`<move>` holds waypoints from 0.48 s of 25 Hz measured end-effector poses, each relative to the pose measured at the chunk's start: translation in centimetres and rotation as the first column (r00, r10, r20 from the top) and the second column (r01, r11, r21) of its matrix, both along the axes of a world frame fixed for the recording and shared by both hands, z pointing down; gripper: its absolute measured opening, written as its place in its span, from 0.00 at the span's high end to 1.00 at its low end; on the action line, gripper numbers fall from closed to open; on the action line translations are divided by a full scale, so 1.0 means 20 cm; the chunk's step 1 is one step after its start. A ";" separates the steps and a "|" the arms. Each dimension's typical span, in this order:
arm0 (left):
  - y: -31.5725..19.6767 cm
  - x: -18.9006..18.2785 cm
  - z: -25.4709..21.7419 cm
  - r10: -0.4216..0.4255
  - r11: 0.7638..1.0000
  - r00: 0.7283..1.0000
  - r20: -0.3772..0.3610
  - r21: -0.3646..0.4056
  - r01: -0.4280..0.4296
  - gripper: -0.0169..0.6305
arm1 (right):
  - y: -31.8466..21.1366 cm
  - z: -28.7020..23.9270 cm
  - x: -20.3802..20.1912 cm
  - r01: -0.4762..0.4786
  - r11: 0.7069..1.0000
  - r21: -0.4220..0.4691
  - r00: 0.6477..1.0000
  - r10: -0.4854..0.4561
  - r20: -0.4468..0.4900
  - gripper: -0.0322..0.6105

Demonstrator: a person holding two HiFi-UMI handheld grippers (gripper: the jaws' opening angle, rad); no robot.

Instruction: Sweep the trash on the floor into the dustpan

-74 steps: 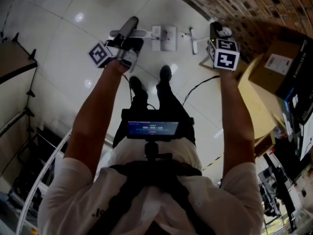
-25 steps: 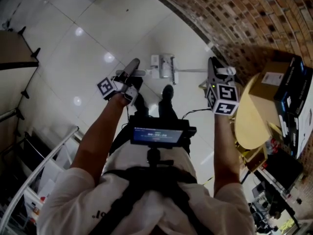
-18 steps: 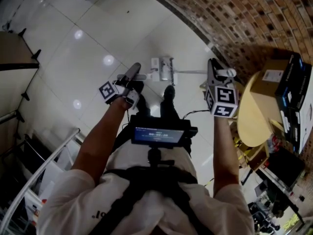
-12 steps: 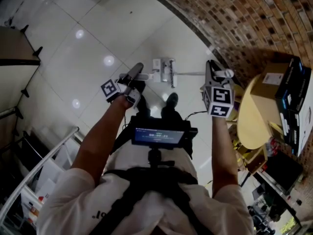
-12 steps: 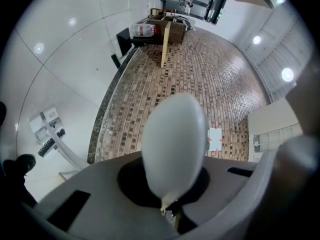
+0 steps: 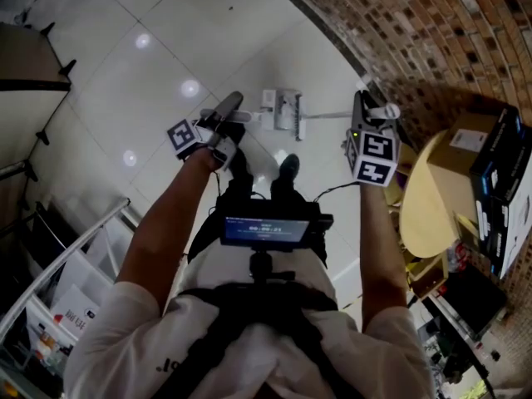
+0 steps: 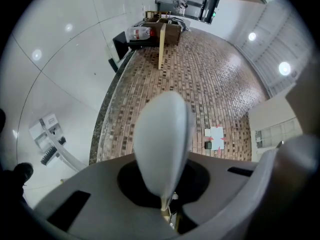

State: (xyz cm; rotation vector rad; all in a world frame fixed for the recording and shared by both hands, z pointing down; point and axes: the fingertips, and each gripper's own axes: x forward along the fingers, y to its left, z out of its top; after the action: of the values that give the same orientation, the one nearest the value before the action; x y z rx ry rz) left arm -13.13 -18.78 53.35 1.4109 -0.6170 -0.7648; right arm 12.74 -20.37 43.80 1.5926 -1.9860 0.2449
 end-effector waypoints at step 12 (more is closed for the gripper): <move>-0.04 0.00 -0.03 0.018 0.998 0.992 0.124 0.059 -0.025 0.91 | -0.13 0.34 -0.23 -0.018 0.993 -0.118 0.999 0.022 0.030 0.90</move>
State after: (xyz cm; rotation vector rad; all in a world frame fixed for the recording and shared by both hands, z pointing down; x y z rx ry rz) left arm -13.15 -19.60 52.81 1.5271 -0.6780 -0.6876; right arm 8.09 -22.93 50.66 1.5432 -1.9422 0.3894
